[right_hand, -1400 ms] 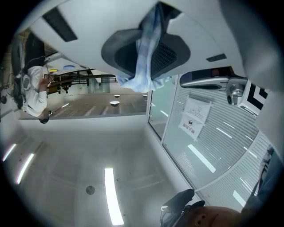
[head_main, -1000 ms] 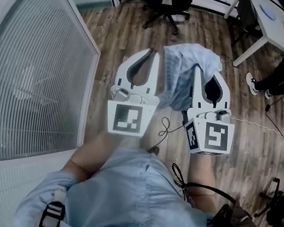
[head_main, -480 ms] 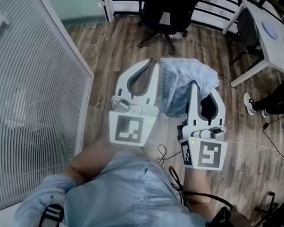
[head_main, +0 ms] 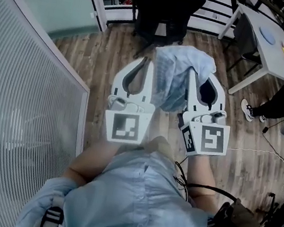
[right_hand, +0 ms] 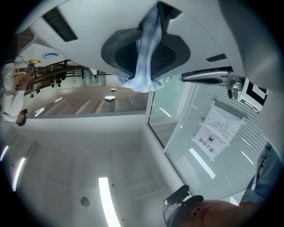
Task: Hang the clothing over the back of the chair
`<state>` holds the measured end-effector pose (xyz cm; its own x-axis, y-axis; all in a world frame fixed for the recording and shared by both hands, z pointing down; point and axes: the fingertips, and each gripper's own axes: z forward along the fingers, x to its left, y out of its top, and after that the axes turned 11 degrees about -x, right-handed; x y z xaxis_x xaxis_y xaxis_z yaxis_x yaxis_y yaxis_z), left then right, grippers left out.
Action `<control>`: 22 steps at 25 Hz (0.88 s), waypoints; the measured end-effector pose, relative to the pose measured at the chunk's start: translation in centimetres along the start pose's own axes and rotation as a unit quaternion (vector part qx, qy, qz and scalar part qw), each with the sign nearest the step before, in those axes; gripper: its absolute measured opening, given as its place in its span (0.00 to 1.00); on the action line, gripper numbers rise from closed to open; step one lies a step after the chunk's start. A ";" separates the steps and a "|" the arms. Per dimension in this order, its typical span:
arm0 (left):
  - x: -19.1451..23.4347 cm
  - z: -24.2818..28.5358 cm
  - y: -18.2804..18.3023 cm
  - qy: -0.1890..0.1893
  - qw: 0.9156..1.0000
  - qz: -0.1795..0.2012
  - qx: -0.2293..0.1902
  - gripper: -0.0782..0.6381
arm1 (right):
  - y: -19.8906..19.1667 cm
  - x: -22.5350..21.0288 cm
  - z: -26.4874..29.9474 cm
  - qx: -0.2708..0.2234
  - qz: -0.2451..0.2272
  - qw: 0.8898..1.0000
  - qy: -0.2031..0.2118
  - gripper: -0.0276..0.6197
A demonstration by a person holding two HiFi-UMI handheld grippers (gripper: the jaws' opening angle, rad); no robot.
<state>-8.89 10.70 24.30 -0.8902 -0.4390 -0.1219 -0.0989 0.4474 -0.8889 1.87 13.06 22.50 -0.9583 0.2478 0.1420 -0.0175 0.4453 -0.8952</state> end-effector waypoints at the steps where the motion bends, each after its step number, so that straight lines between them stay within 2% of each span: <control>1: 0.3 0.5 -0.7 0.001 1.000 -0.001 0.005 0.15 | -0.5 -0.2 0.6 0.001 0.000 1.000 0.000 0.15; 6: 1.4 3.4 -5.3 -0.007 0.999 0.028 0.026 0.15 | -3.4 -2.1 3.6 0.003 0.001 1.000 0.000 0.15; 11: 2.6 9.6 -6.4 0.008 1.000 0.017 0.014 0.15 | -6.1 -5.3 7.9 0.005 0.001 1.000 0.005 0.15; 22: 4.0 23.9 -11.7 0.018 0.999 0.038 0.025 0.15 | -10.2 -13.7 20.1 -0.007 0.008 1.000 0.029 0.15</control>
<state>-0.70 -14.92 23.65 -0.9096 -0.3766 -0.1754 -0.0087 0.4392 -0.8983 9.40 -12.20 21.22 -0.9401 0.3051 0.1520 0.0029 0.4529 -0.8916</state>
